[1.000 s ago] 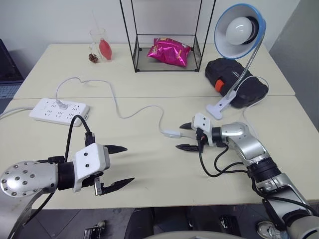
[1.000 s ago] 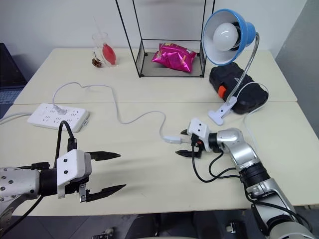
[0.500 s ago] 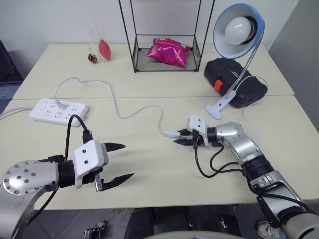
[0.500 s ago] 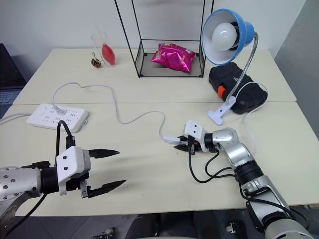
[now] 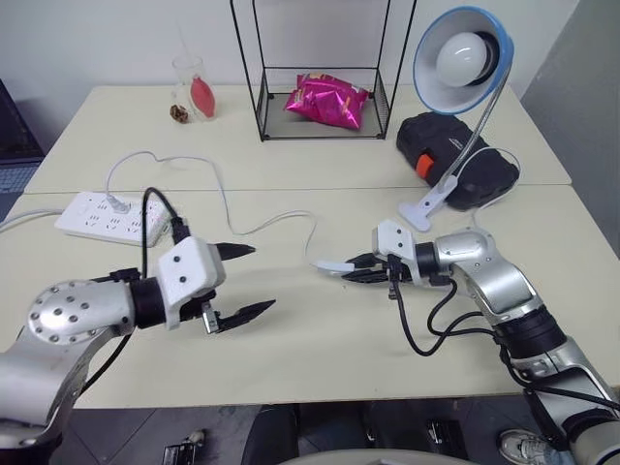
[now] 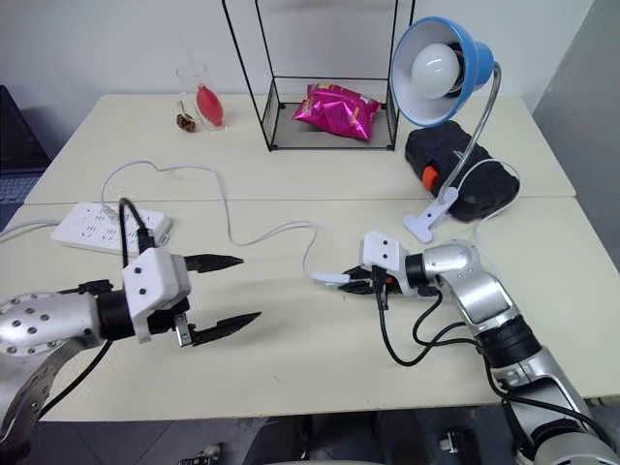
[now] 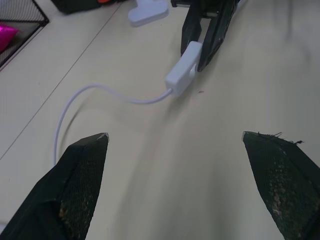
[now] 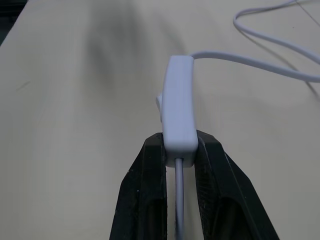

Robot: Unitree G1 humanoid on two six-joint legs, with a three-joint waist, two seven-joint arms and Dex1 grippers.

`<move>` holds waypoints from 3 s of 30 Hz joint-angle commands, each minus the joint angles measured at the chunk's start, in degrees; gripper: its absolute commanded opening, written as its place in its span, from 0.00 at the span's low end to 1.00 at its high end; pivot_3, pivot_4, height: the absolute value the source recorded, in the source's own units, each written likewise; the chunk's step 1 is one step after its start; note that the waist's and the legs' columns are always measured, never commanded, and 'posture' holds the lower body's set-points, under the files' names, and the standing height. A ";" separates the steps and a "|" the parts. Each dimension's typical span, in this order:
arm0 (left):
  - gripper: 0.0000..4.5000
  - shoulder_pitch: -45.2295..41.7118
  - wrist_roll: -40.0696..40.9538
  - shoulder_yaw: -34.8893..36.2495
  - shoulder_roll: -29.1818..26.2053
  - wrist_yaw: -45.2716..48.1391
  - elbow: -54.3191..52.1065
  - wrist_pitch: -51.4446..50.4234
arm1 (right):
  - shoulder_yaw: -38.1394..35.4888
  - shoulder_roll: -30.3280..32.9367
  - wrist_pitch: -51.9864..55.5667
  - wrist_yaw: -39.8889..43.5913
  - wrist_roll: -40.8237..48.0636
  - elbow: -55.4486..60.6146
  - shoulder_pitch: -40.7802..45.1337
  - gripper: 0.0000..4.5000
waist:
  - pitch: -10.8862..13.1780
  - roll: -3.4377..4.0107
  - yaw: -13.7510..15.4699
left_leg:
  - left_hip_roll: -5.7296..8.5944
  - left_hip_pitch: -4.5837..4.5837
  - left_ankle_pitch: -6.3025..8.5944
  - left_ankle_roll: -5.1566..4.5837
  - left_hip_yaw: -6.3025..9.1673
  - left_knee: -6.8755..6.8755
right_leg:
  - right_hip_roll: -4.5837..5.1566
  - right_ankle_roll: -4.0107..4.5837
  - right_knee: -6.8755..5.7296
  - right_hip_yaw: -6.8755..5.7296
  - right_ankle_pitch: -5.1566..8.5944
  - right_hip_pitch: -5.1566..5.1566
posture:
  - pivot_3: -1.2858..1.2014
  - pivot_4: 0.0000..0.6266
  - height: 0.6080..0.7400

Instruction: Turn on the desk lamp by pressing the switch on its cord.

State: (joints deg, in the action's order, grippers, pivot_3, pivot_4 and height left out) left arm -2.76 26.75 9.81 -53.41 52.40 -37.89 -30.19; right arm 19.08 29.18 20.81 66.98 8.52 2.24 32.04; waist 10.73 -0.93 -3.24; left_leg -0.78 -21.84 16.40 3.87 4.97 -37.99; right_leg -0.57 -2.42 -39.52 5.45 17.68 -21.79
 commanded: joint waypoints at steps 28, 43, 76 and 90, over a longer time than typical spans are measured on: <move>1.00 -21.54 -12.51 -22.89 6.87 2.81 11.30 2.19 | 0.19 -0.63 5.79 -2.53 2.62 10.26 0.33 0.08 | -0.01 -0.02 0.00 | 0.05 -0.10 0.00 0.00 -0.03 -0.02 | -0.17 0.00 -0.02 0.05 0.00 -0.13 | 0.52 0.24 1.00; 0.43 -22.72 -14.80 -23.87 8.52 3.11 13.80 2.99 | -0.13 -0.41 6.12 -2.26 3.33 10.62 0.62 0.08 | -0.01 -0.02 0.00 | 0.06 -0.11 0.00 0.00 -0.03 -0.05 | -0.17 0.00 -0.05 0.05 0.00 -0.14 | 0.52 0.24 1.00; 0.67 -19.03 -13.10 -20.40 8.04 6.93 11.07 9.09 | 0.30 -1.42 5.97 -2.45 4.16 10.20 1.26 0.08 | -0.01 -0.01 -0.04 | 0.02 -0.13 0.00 0.00 -0.02 -0.06 | -0.16 0.00 -0.11 0.07 0.00 -0.19 | 0.52 0.24 1.00; 0.79 -7.48 1.33 3.69 0.43 7.06 2.57 -0.78 | 2.59 -8.19 -8.39 -7.13 -3.81 -15.60 8.98 0.08 | 0.00 -0.04 -1.09 | -0.04 -0.09 -0.01 0.00 -0.05 -0.04 | -0.15 0.04 -0.33 0.10 0.02 -0.35 | 0.52 0.24 1.00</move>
State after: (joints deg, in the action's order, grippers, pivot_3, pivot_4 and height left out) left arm -11.06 25.97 9.69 -51.81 59.22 -32.53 -30.11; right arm 21.91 21.95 16.38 60.81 6.13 -9.76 38.95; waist 10.73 -0.98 -4.33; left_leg -0.81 -21.94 16.39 3.87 4.91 -38.03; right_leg -0.72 -2.36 -39.87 5.53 17.72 -22.14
